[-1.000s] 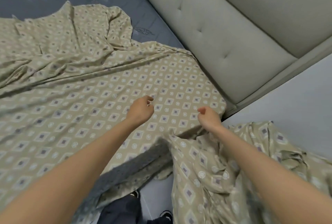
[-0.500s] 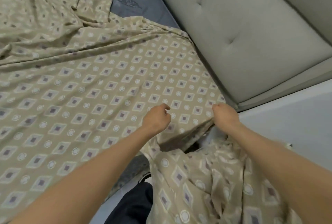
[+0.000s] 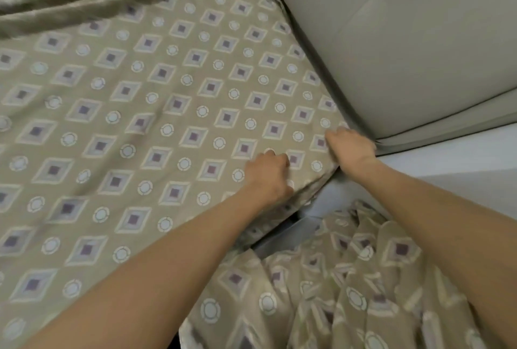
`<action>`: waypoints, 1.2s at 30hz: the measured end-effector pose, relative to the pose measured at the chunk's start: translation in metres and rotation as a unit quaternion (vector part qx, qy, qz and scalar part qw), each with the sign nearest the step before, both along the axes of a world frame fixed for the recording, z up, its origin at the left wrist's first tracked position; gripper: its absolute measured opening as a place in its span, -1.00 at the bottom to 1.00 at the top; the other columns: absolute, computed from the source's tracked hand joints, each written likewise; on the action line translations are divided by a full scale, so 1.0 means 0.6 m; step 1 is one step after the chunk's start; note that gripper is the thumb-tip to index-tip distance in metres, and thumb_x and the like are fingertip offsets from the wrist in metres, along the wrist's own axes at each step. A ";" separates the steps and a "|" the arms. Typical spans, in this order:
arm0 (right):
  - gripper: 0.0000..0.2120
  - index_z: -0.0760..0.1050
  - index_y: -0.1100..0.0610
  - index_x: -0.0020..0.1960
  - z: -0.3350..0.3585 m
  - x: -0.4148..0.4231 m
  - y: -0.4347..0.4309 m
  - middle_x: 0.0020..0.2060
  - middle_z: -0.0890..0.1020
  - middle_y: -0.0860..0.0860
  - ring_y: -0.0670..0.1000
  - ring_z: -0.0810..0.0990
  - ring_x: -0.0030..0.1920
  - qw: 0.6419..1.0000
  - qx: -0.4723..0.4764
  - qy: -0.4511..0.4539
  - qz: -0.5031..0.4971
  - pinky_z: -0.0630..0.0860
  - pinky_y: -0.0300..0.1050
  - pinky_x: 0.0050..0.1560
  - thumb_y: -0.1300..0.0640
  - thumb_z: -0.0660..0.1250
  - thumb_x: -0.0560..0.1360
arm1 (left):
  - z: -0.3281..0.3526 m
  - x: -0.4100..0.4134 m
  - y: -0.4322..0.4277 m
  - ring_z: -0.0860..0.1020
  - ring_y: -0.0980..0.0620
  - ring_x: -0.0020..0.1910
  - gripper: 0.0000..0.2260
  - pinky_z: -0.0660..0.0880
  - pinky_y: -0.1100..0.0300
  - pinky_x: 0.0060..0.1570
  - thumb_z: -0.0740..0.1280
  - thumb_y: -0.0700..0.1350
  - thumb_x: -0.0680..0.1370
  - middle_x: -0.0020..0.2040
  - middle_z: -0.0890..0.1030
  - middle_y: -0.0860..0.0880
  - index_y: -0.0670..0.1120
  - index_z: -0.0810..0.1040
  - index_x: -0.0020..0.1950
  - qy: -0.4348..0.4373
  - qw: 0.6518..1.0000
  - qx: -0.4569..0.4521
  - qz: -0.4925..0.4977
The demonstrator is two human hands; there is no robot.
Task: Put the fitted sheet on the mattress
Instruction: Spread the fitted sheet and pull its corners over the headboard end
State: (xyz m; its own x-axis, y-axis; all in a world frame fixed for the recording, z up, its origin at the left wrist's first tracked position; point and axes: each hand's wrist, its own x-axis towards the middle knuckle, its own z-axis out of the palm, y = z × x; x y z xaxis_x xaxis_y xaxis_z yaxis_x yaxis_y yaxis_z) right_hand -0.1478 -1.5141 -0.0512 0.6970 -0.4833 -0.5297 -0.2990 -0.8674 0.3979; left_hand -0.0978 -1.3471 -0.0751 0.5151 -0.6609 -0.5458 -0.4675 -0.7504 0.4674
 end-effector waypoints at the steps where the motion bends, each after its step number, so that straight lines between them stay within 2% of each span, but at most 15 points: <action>1: -0.64 0.29 0.21 0.35 -0.006 0.002 -0.005 0.23 0.42 0.20 0.20 0.45 0.24 1.000 0.007 -0.006 0.002 0.48 0.04 0.04 0.35 0.14 0.56 | -0.006 -0.002 -0.006 0.46 -0.10 0.20 -0.52 0.44 0.03 0.08 0.43 0.03 0.38 0.17 0.48 -0.06 0.01 0.43 0.27 -0.020 1.000 0.007 -0.005; 3: -0.66 0.34 0.24 0.31 -0.015 0.004 -0.016 0.20 0.42 0.21 0.23 0.48 0.20 1.000 0.011 -0.008 0.019 0.49 0.05 0.03 0.38 0.15 0.54 | -0.014 -0.010 -0.016 0.44 -0.09 0.21 -0.54 0.43 0.03 0.06 0.44 -0.02 0.37 0.17 0.49 -0.04 -0.02 0.43 0.23 -0.048 0.999 0.013 -0.012; 7: -0.72 0.48 0.32 0.20 -0.019 0.010 -0.037 0.17 0.53 0.24 0.24 0.54 0.17 0.998 0.008 0.039 0.058 0.49 0.00 0.06 0.40 0.15 0.53 | -0.021 -0.030 -0.035 0.46 -0.11 0.17 -0.71 0.45 0.08 -0.02 0.37 -0.16 0.45 0.12 0.56 -0.08 -0.08 0.51 0.17 -0.092 0.994 0.026 -0.052; 10: -0.71 0.51 0.31 0.20 -0.013 0.013 -0.040 0.17 0.54 0.26 0.24 0.54 0.18 0.996 0.021 0.064 0.059 0.48 -0.04 0.09 0.39 0.17 0.52 | -0.017 -0.037 -0.043 0.55 -0.14 0.11 -0.76 0.47 0.09 -0.06 0.34 -0.22 0.49 0.09 0.59 -0.13 -0.14 0.53 0.16 -0.091 0.993 0.042 -0.059; 14: -0.67 0.48 0.32 0.24 -0.005 0.008 -0.034 0.21 0.53 0.25 0.25 0.52 0.23 0.997 0.020 0.054 0.060 0.47 0.01 0.13 0.42 0.12 0.53 | -0.009 -0.038 -0.043 0.61 -0.15 0.04 -0.79 0.52 0.10 -0.07 0.33 -0.30 0.48 0.04 0.62 -0.15 -0.18 0.57 0.10 -0.065 0.996 0.041 -0.050; 19: -0.70 0.48 0.29 0.23 -0.012 -0.014 -0.023 0.21 0.53 0.18 0.18 0.52 0.23 0.997 0.007 0.075 0.022 0.48 -0.04 0.12 0.41 0.16 0.54 | -0.004 -0.053 -0.038 0.59 -0.17 0.05 -0.79 0.52 0.09 -0.05 0.36 -0.24 0.48 0.07 0.60 -0.16 -0.18 0.57 0.11 -0.010 0.997 0.040 -0.069; 24: -0.70 0.47 0.25 0.25 -0.035 -0.033 -0.024 0.23 0.51 0.15 0.15 0.49 0.25 0.998 0.003 0.059 -0.026 0.47 -0.05 0.13 0.38 0.16 0.55 | 0.008 -0.059 -0.039 0.49 -0.16 0.21 -0.60 0.46 0.04 0.03 0.31 -0.11 0.53 0.25 0.47 -0.15 -0.16 0.33 0.33 -0.096 0.988 0.020 -0.120; 26: -0.68 0.45 0.25 0.28 -0.041 -0.032 -0.026 0.25 0.50 0.16 0.16 0.46 0.29 0.998 -0.001 0.049 -0.033 0.46 -0.04 0.16 0.37 0.14 0.56 | 0.011 -0.057 -0.037 0.50 -0.12 0.22 -0.63 0.46 0.08 0.05 0.31 -0.13 0.54 0.25 0.50 -0.14 -0.15 0.36 0.33 -0.128 0.979 0.032 -0.157; 29: -0.68 0.45 0.25 0.29 -0.045 -0.030 -0.028 0.26 0.50 0.15 0.15 0.47 0.29 0.999 -0.003 0.040 -0.035 0.47 -0.05 0.16 0.36 0.15 0.56 | 0.018 -0.060 -0.035 0.54 -0.13 0.18 -0.75 0.47 0.10 0.05 0.26 -0.24 0.55 0.20 0.55 -0.16 -0.20 0.48 0.22 -0.156 0.971 0.038 -0.179; 31: -0.68 0.47 0.24 0.27 -0.047 -0.030 -0.027 0.24 0.51 0.14 0.14 0.49 0.27 0.999 -0.009 0.040 -0.034 0.48 -0.06 0.13 0.37 0.15 0.56 | 0.023 -0.063 -0.034 0.54 -0.16 0.16 -0.77 0.46 0.08 0.03 0.24 -0.28 0.54 0.17 0.55 -0.19 -0.23 0.49 0.19 -0.149 0.972 0.029 -0.177; 36: -0.70 0.50 0.17 0.23 -0.049 -0.031 -0.023 0.16 0.56 0.08 0.08 0.55 0.18 0.997 -0.036 0.052 -0.035 0.42 -0.13 0.00 0.35 0.17 0.55 | 0.009 -0.079 -0.023 0.60 -0.19 -0.01 -0.89 0.35 0.13 -0.22 0.30 -0.34 0.49 -0.02 0.62 -0.20 -0.23 0.55 0.00 -0.125 0.973 0.021 -0.195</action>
